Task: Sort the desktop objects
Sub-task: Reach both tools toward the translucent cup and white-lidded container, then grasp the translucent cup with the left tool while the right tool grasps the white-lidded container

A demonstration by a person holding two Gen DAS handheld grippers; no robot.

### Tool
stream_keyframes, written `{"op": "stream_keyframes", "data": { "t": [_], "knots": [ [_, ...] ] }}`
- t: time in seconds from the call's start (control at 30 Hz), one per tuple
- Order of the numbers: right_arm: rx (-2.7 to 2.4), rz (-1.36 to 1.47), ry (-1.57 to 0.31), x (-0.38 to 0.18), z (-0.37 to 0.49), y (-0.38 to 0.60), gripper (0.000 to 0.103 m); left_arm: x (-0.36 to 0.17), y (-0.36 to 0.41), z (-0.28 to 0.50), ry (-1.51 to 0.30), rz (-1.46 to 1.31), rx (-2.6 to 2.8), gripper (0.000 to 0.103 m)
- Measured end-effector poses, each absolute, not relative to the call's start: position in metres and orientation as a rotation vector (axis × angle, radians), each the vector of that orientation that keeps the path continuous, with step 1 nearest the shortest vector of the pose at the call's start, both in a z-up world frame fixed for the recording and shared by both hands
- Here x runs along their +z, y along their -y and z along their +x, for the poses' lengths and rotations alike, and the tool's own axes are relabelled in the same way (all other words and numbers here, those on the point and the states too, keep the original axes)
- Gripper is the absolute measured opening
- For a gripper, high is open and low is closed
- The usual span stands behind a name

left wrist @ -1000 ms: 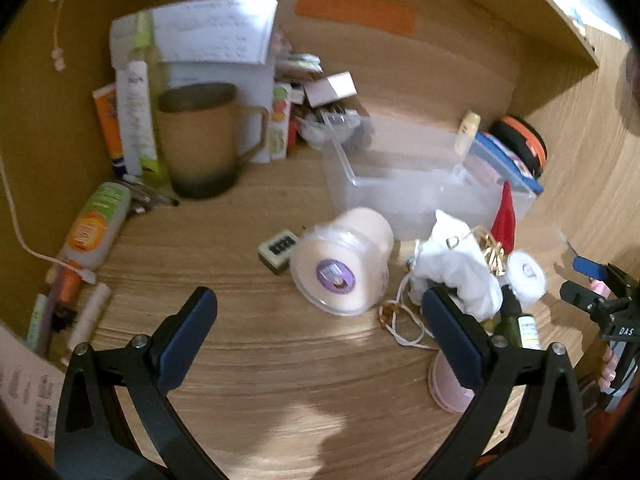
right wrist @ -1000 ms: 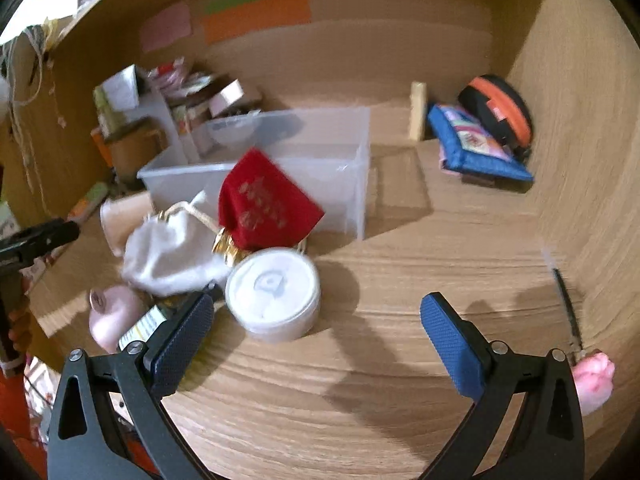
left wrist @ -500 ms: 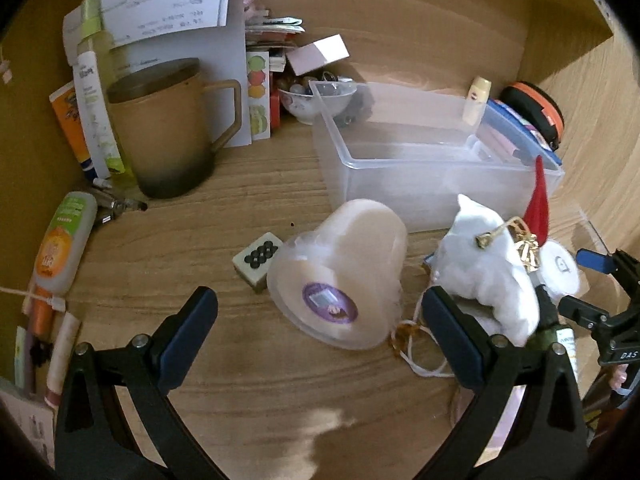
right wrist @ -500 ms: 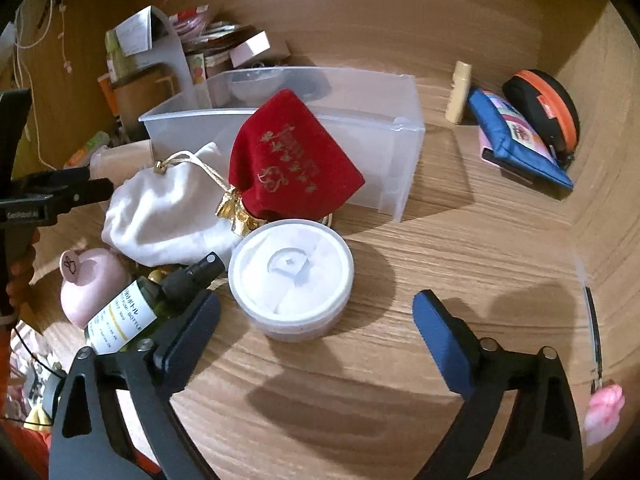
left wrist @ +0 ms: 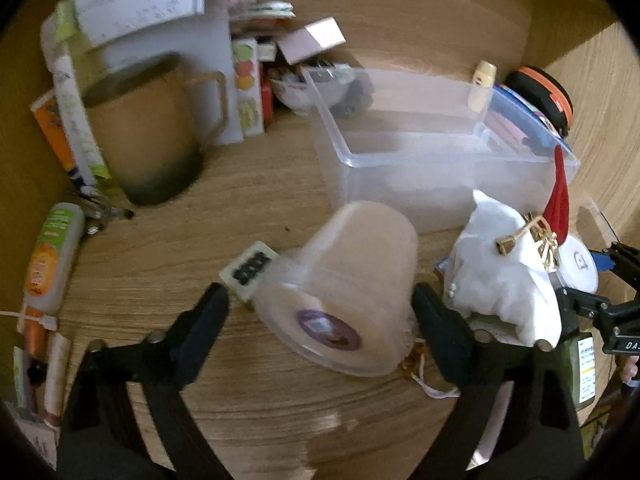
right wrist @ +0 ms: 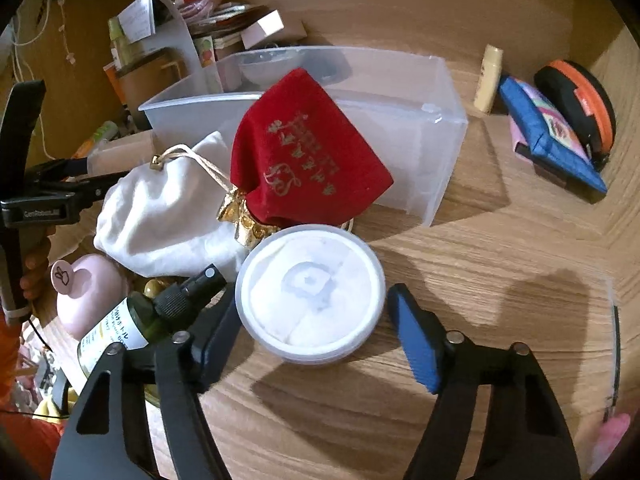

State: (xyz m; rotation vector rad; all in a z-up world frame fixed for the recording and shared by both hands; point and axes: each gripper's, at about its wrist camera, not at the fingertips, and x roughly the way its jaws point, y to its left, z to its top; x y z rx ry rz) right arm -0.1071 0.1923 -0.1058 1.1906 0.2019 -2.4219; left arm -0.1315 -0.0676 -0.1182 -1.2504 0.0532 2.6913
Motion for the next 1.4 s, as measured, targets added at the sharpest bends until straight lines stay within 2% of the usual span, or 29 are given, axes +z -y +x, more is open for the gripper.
{"op": "stream_keyframes", "data": {
  "t": [0.37, 0.5, 0.73, 1.4],
  "knots": [
    [-2.463, 1.147, -0.282, -0.113, -0.102, -0.186, 0.062, -0.120, 0.057, -0.135, -0.127, -1.255, 2.732, 0.083],
    [-2.467, 1.142, -0.278, -0.113, -0.101, -0.186, 0.062, -0.120, 0.053, -0.135, -0.153, -1.263, 2.720, 0.074],
    [-2.477, 1.137, -0.260, -0.112, -0.095, -0.189, 0.062, -0.117, 0.055, -0.133, -0.128, -1.259, 2.743, 0.071],
    [-2.657, 0.995, -0.280, -0.068, -0.068, -0.217, 0.062, -0.096, 0.062, -0.102, -0.086, -1.113, 2.902, 0.069]
  ]
}}
